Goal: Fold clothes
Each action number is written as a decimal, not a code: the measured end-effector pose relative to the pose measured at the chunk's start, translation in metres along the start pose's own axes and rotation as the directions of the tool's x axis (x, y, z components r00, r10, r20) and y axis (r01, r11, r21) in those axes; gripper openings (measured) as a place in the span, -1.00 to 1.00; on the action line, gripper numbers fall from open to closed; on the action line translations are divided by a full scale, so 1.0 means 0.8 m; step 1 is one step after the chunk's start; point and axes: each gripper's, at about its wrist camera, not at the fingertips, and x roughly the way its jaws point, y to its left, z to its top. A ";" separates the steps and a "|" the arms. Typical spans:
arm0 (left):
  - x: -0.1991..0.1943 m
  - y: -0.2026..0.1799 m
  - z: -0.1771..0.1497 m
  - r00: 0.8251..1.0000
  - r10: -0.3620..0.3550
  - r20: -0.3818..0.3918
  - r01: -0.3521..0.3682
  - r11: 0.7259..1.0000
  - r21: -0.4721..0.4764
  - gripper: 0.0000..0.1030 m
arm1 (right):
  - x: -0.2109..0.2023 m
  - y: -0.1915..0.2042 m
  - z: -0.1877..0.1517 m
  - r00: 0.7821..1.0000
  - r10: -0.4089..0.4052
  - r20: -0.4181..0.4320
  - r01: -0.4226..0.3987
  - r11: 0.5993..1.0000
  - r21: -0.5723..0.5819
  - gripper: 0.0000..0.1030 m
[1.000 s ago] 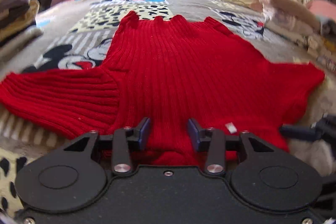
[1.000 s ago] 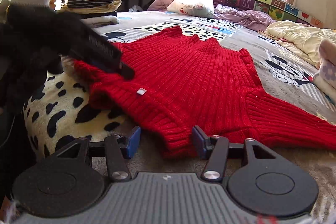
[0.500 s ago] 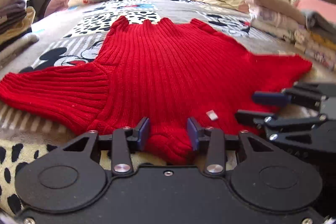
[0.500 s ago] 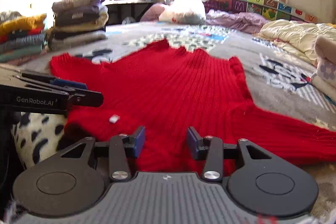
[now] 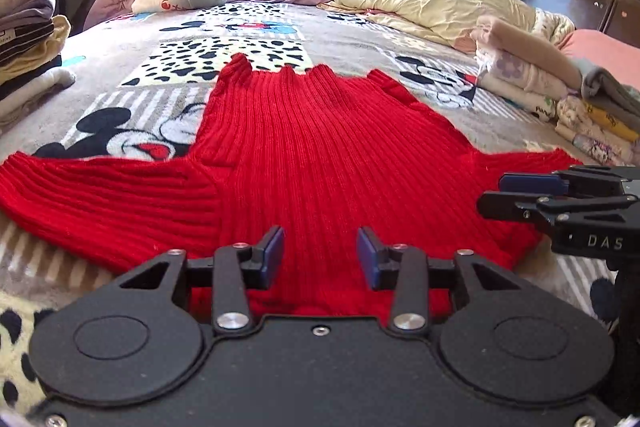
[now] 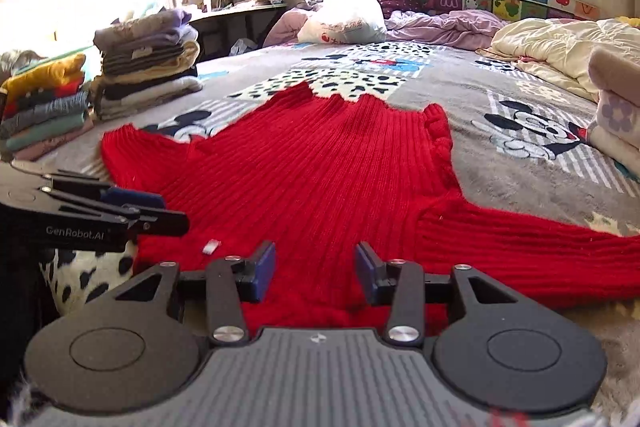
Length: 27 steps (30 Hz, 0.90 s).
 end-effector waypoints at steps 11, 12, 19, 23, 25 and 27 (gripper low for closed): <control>0.112 0.048 0.141 0.998 0.063 0.005 -0.062 0.998 -0.020 -0.25 | 0.127 -0.079 0.137 0.998 0.063 0.025 -0.066 0.990 0.128 -0.13; 0.128 0.049 0.151 0.998 0.058 -0.007 -0.058 0.998 -0.006 -0.25 | 0.141 -0.086 0.143 0.997 0.066 0.025 -0.069 0.987 0.146 -0.13; 0.241 0.081 0.177 0.982 0.128 -0.139 -0.131 0.991 -0.008 -0.28 | 0.221 -0.145 0.146 0.999 0.044 0.005 -0.044 0.958 0.282 -0.13; 0.244 0.123 0.177 0.984 0.087 -0.155 -0.114 0.979 -0.171 -0.33 | 0.237 -0.178 0.120 1.000 -0.009 -0.028 0.018 0.945 0.326 -0.28; 0.236 0.126 0.181 0.985 0.077 -0.155 -0.106 0.977 -0.185 -0.33 | 0.244 -0.191 0.108 0.998 -0.036 -0.045 0.049 0.940 0.338 -0.28; 0.224 0.121 0.190 0.990 0.078 -0.121 -0.099 0.979 -0.177 -0.33 | 0.244 -0.182 0.113 0.997 -0.060 -0.055 0.074 0.953 0.295 -0.27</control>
